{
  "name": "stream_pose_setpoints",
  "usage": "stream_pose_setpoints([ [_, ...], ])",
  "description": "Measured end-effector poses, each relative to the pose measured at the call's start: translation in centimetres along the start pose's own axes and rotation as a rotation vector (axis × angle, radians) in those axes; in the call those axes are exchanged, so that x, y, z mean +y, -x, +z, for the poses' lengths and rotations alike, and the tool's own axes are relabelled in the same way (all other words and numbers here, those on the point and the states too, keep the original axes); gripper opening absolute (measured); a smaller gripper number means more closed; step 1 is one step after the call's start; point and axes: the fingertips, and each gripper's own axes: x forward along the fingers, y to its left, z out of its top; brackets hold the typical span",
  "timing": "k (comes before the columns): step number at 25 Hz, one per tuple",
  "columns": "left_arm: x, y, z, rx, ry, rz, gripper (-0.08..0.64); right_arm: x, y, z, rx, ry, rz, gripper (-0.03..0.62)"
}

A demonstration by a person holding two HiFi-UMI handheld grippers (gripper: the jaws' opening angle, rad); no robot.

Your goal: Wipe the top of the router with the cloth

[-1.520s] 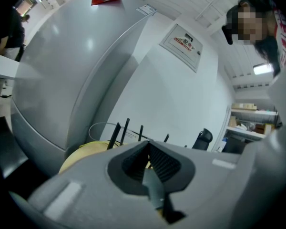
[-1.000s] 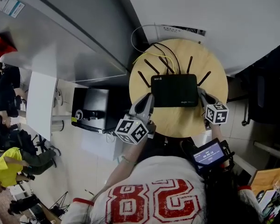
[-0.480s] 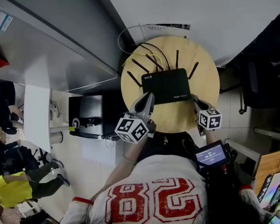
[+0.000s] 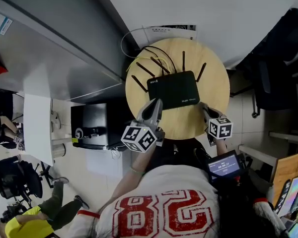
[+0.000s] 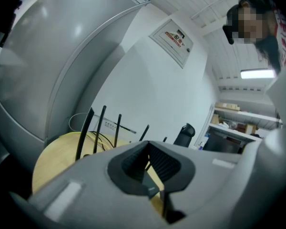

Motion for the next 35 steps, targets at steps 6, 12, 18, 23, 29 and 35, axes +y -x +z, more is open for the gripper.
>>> stream_pose_setpoints([
  [6, 1.0, 0.8, 0.8, -0.028, 0.001, 0.027, -0.005, 0.2, -0.5, -0.1, 0.018, 0.022, -0.008, 0.041],
  [12, 1.5, 1.4, 1.2, -0.035, -0.020, 0.030, -0.005, 1.3, -1.3, -0.4, 0.046, 0.038, 0.006, 0.041],
  [18, 2.6, 2.3, 1.5, -0.043, -0.009, 0.050, -0.005, 3.8, -2.4, -0.9, 0.072, 0.062, 0.055, 0.041],
  [23, 3.4, 3.2, 1.8, -0.044, -0.006, 0.063, -0.005, 6.2, -3.5, -1.2, 0.102, 0.092, 0.097, 0.041],
  [29, 5.7, 5.1, 2.7, -0.070, 0.001, 0.105, -0.005, 9.9, -5.3, -1.9, 0.138, 0.134, 0.157, 0.041],
  [35, 7.8, 7.1, 3.7, -0.088, 0.008, 0.141, -0.005, 14.4, -6.8, -1.9, 0.170, 0.183, 0.236, 0.041],
])
